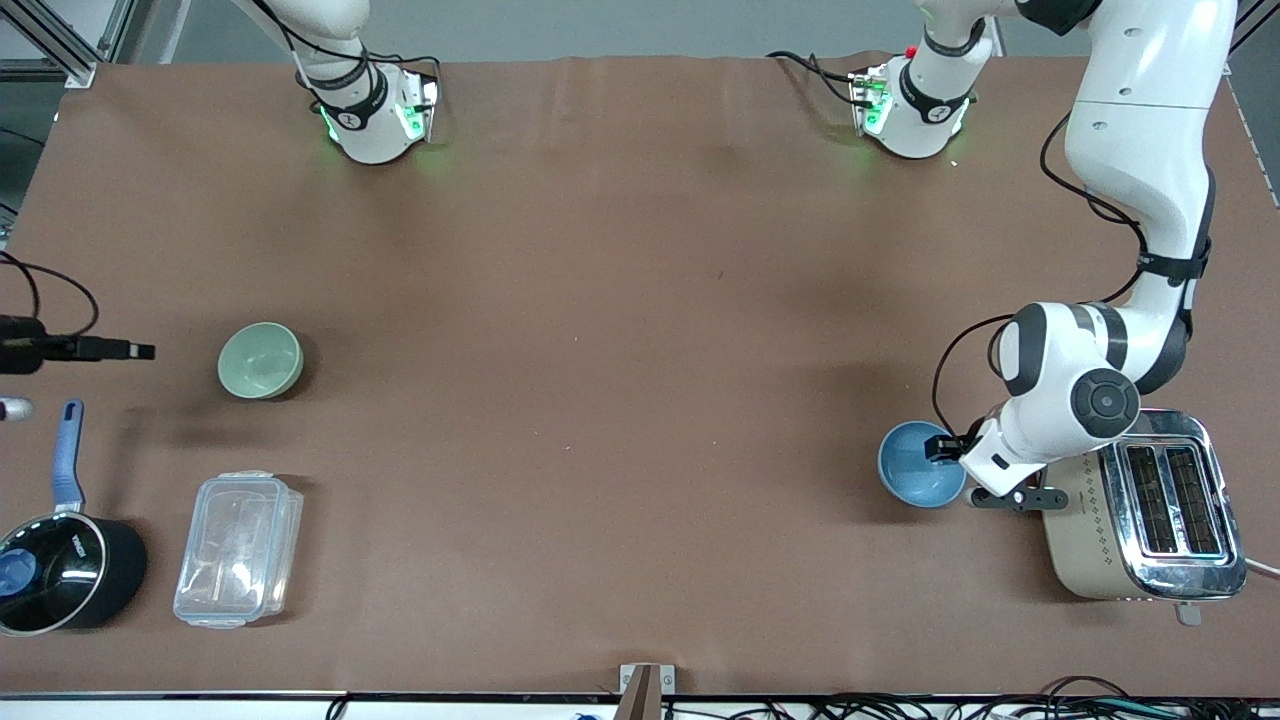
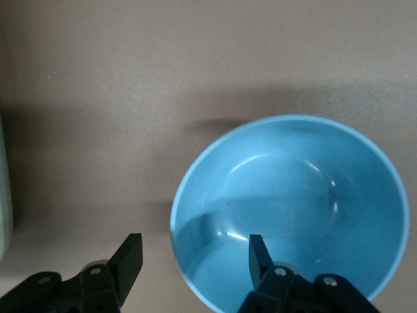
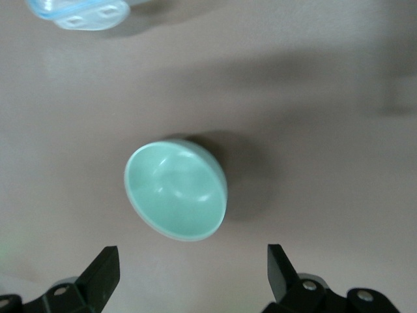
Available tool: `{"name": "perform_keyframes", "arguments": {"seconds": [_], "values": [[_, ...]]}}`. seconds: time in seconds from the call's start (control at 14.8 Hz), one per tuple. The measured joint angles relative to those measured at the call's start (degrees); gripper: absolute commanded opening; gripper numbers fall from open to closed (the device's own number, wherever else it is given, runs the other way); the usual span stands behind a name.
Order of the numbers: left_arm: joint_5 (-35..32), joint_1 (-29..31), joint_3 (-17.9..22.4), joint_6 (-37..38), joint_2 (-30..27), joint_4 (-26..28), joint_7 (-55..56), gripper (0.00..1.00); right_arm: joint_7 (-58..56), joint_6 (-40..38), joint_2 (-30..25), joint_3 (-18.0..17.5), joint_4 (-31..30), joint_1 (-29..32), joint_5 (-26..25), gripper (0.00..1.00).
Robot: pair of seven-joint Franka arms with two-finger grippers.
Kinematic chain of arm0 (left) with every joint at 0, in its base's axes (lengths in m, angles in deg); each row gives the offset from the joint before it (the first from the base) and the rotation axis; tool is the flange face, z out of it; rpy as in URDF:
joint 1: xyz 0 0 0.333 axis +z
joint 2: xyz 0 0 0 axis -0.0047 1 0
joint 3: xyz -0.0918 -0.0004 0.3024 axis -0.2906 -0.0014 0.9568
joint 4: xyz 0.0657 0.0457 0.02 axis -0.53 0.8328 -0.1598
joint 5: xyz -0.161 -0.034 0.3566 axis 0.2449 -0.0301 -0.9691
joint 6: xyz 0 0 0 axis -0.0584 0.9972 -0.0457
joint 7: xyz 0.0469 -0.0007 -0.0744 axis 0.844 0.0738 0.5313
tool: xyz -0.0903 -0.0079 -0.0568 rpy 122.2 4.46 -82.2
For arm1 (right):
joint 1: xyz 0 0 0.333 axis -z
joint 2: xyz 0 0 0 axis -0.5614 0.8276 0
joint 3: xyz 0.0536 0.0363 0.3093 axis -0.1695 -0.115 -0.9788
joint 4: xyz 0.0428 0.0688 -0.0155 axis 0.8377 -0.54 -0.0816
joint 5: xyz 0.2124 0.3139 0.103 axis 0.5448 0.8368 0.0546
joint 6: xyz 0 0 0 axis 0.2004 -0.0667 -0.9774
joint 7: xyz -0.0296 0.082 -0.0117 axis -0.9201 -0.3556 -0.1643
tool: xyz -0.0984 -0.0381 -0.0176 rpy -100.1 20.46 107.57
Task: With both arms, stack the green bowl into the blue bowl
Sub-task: 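Grasp the blue bowl rim with the left gripper while the right gripper reaches green, then carry the blue bowl with the left gripper while the right gripper grips the green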
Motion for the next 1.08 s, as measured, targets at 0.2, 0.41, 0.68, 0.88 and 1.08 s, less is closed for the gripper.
{"name": "perform_keyframes", "arguments": {"seconds": [0.2, 0.41, 0.68, 0.88, 1.08], "values": [[0.00, -0.03, -0.01, -0.17, 1.15, -0.49, 0.04, 0.06, -2.21, 1.78, 4.45, -0.65, 0.33, -0.41, 1.84, 1.00], [0.00, 0.05, -0.01, -0.30, 1.41, -0.93, 0.10, 0.00, -2.25, 4.52, 4.82, -1.12, 0.50, -2.25, 1.96, 0.99], [0.14, -0.47, -0.70, -0.13, 0.86, -2.36, 1.38, 0.00, -4.65, 5.98, 5.66, -1.08, -0.92, -2.32, 1.96, 0.98], [0.14, -0.62, -4.69, 1.61, 0.19, -3.66, 6.09, 0.00, -6.87, 6.23, 6.29, -0.94, -2.74, -1.26, 1.96, 0.97], [0.13, -0.90, -10.95, 4.40, -1.48, -4.38, 15.08, 0.00, -8.87, 6.23, 6.30, -0.92, -5.00, -0.59, 1.96, 0.74]]}}
